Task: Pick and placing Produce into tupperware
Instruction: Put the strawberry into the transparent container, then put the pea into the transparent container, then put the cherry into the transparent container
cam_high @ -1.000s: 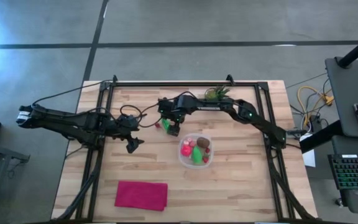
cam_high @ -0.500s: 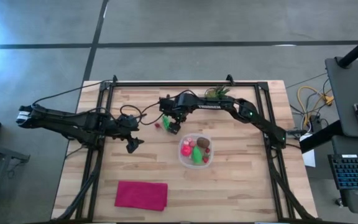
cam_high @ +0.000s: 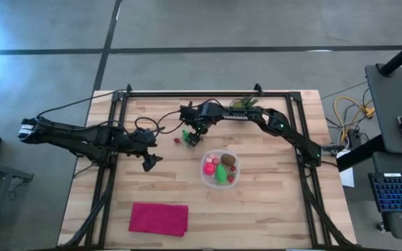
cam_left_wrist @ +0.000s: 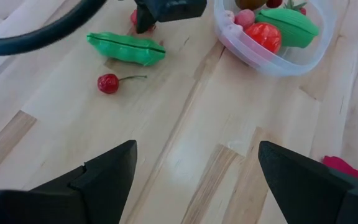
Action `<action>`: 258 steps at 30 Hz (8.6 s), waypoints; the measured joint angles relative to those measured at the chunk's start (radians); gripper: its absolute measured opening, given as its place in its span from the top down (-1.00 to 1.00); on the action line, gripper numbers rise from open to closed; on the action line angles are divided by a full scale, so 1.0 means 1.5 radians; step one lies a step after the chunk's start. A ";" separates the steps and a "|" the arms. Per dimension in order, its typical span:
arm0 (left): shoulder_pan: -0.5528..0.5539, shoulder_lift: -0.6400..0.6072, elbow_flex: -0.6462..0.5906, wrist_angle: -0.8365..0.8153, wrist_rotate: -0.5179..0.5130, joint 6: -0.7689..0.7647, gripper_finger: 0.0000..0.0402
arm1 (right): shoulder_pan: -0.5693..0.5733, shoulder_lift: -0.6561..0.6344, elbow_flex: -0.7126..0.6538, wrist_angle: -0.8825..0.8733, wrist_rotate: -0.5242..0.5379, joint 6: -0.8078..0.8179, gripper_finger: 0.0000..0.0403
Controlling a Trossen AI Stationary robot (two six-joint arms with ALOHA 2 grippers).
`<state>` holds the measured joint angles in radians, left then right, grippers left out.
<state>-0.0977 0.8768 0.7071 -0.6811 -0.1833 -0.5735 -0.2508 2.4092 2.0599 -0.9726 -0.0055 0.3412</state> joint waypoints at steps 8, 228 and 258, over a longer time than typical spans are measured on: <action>0.000 0.000 0.000 0.000 0.000 0.000 -0.60 | 0.001 0.000 -0.006 -0.010 -0.003 0.017 -0.35; -0.001 -0.139 -0.001 0.030 0.061 0.006 -0.60 | 0.088 -0.380 -0.309 -0.128 -0.180 -0.048 0.31; 0.000 -0.050 0.000 0.066 0.062 0.000 -0.60 | 0.097 -0.396 -0.329 0.014 -0.035 0.001 -0.42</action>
<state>-0.0982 0.8023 0.7067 -0.5823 -0.0902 -0.5738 -0.1053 1.8157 1.5657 -0.9517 -0.0583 0.3431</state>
